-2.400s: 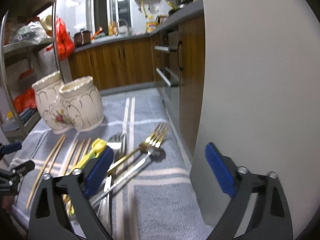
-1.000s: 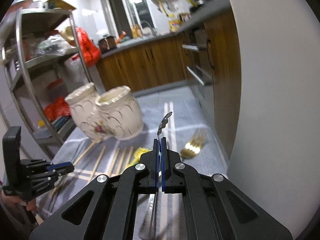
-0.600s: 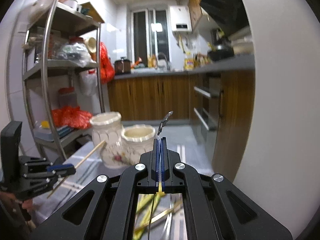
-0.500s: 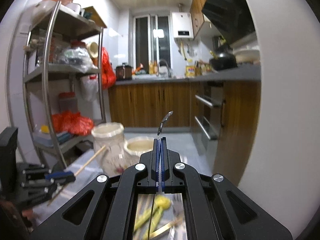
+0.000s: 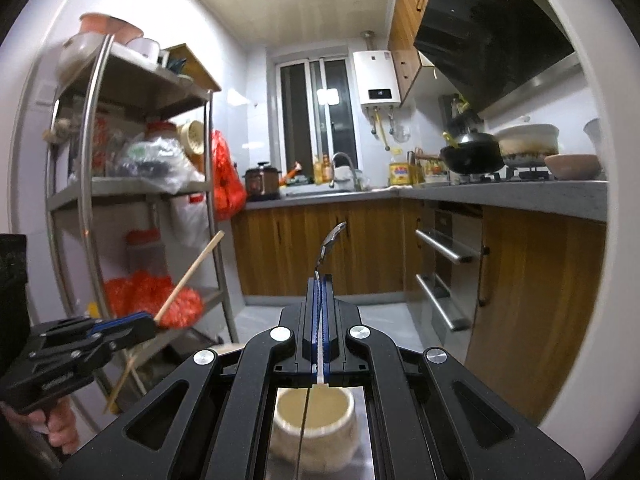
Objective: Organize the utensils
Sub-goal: 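Carry the spoon to the small pot while the left tool carries the chopstick to the large pot, then open the right tool over the small pot while the left tool opens over the large pot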
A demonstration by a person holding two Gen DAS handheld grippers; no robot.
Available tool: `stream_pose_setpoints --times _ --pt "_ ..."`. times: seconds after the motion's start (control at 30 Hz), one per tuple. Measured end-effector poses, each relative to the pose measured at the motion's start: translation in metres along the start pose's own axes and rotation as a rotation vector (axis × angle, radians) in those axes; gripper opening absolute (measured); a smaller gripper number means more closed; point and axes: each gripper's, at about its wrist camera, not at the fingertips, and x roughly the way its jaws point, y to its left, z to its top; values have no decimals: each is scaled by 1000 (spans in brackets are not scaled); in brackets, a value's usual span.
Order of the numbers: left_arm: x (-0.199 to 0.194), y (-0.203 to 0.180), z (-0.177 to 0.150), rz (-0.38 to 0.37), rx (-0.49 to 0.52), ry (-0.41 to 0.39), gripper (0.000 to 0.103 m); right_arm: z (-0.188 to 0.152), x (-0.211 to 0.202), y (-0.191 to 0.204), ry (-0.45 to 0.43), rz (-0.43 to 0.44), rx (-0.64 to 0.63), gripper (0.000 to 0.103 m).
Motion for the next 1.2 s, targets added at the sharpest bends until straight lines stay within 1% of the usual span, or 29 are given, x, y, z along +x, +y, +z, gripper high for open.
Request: stream_pose_setpoints --times 0.1,0.17,0.27,0.33,0.4,0.5,0.6,0.7,0.73,0.9,1.13,1.2 --pt "24 10 13 8 -34 -7 6 7 21 -8 -5 15 46 2" --pt "44 19 19 8 -79 -9 6 8 33 -12 -2 14 74 2" --pt "66 27 19 15 -124 -8 6 2 44 -13 -10 0 80 2" --pt "80 29 14 46 -128 -9 6 -3 50 -12 -17 -9 82 2" --pt "87 29 7 60 -124 -12 6 -7 55 -11 -15 -15 82 2" --pt "96 22 -3 105 -90 -27 6 -17 64 -10 11 -21 74 2" --pt "94 19 -13 110 -55 -21 6 -31 70 -9 54 -16 62 2" --pt "85 10 -21 119 5 -17 6 -43 73 -8 97 0 55 2" --pt "79 9 -24 107 11 -16 6 -46 74 -8 110 6 53 2" --pt "66 10 -33 114 27 31 6 -58 75 -4 166 23 38 2" --pt "66 10 -45 166 48 105 6 -68 80 -5 238 -2 38 2" --pt "66 11 -45 167 41 113 6 -69 82 -6 250 -8 45 2"
